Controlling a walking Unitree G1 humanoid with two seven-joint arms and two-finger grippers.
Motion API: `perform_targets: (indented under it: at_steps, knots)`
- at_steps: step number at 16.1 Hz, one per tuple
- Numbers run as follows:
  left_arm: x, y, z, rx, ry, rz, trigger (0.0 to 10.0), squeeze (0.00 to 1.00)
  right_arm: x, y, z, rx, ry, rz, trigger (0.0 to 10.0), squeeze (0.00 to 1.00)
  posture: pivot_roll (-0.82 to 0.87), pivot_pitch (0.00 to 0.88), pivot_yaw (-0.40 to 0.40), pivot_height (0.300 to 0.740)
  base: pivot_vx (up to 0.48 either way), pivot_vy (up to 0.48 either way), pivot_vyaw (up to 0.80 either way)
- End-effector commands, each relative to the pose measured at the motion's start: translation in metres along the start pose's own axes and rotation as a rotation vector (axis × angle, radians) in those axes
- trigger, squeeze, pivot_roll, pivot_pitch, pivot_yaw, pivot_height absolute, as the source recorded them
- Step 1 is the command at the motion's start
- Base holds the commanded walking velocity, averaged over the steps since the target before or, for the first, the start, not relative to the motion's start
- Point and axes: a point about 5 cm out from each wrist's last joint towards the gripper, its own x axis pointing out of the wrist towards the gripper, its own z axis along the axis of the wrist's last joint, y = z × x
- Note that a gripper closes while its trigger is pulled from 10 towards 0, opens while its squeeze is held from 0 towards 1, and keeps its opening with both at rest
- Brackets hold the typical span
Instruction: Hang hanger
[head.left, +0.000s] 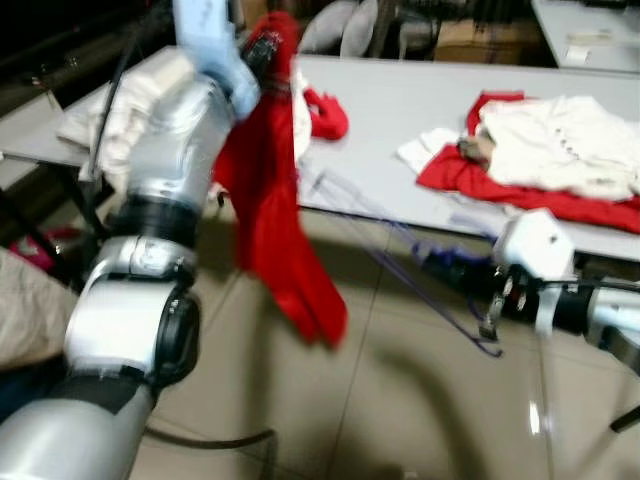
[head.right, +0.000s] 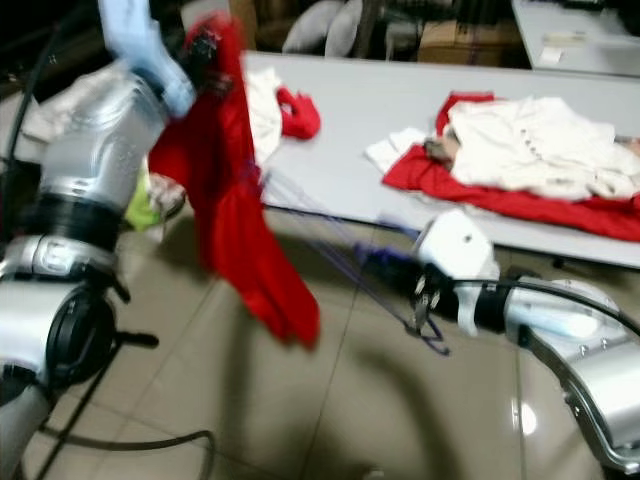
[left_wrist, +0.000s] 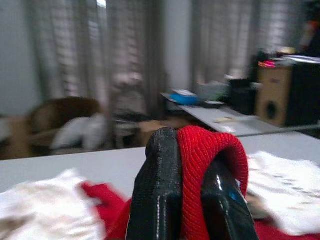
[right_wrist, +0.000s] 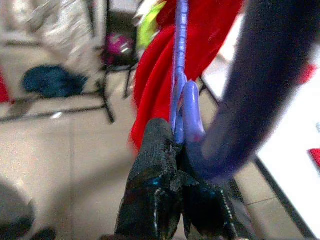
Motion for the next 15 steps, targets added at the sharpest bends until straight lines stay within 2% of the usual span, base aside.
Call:
perform_targets:
  at_steps: [1,2,3,6,7,8,9,10,11,13,14,15]
  knots:
    - [0.004,0.004,0.027,0.003,-0.092,-0.019,10.0,0.00,0.008,0.008,0.009,-0.040,-0.020,0.087,10.0,0.00,-0.14,0.000,0.086,0.740,0.349,0.000,0.00]
    - [0.008,0.001,0.041,-0.020,-0.130,-0.047,10.0,0.00,0.015,0.010,0.010,-0.047,-0.020,0.127,10.0,0.00,-0.13,0.000,0.095,0.740,0.349,0.000,0.00]
    - [0.013,-0.003,0.067,-0.082,-0.197,-0.100,10.0,0.00,0.027,0.011,0.009,-0.071,-0.004,0.172,10.0,0.00,-0.13,0.000,0.095,0.740,0.352,0.000,0.00]
    - [0.015,-0.015,0.108,-0.084,-0.279,-0.212,10.0,0.00,0.051,-0.004,0.012,-0.124,0.017,0.166,10.0,0.00,-0.10,0.000,0.089,0.740,0.352,0.000,0.00]
    - [0.013,-0.015,0.125,-0.083,-0.321,-0.248,10.0,0.00,0.057,-0.021,0.015,-0.193,0.061,0.135,10.0,0.00,-0.10,0.000,0.089,0.740,0.352,0.000,0.00]
    - [0.007,-0.009,0.141,-0.062,-0.354,-0.261,10.0,0.00,0.058,-0.046,0.024,-0.264,0.100,0.072,10.0,0.00,-0.09,0.000,0.075,0.740,0.352,0.000,0.00]
    - [0.004,-0.005,0.146,-0.067,-0.363,-0.259,10.0,0.00,0.057,-0.055,0.029,-0.289,0.111,0.047,10.0,0.00,-0.09,0.000,0.075,0.740,0.352,0.000,0.00]
    - [-0.006,0.004,0.153,-0.102,-0.381,-0.264,10.0,0.00,0.060,-0.081,0.047,-0.321,0.098,-0.007,10.0,0.00,-0.09,0.000,0.060,0.740,0.352,0.000,0.00]
    - [-0.009,0.005,0.155,-0.106,-0.385,-0.269,10.0,0.00,0.061,-0.086,0.051,-0.327,0.096,-0.017,10.0,0.00,-0.08,0.000,0.051,0.740,0.352,0.000,0.00]
    - [-0.017,0.003,0.159,-0.161,-0.409,-0.321,10.0,0.00,0.077,-0.117,0.066,-0.412,0.117,-0.157,10.0,0.00,-0.06,0.000,0.018,0.740,0.356,0.000,0.00]
    - [-0.024,0.005,0.161,-0.163,-0.412,-0.317,10.0,0.00,0.089,-0.129,0.093,-0.400,0.014,-0.228,10.0,0.00,-0.05,0.000,-0.004,0.740,0.360,0.000,0.00]
    - [-0.027,0.006,0.162,-0.157,-0.410,-0.312,10.0,0.00,0.092,-0.132,0.102,-0.387,-0.025,-0.247,10.0,0.00,-0.05,0.000,-0.008,0.740,0.360,0.000,0.00]
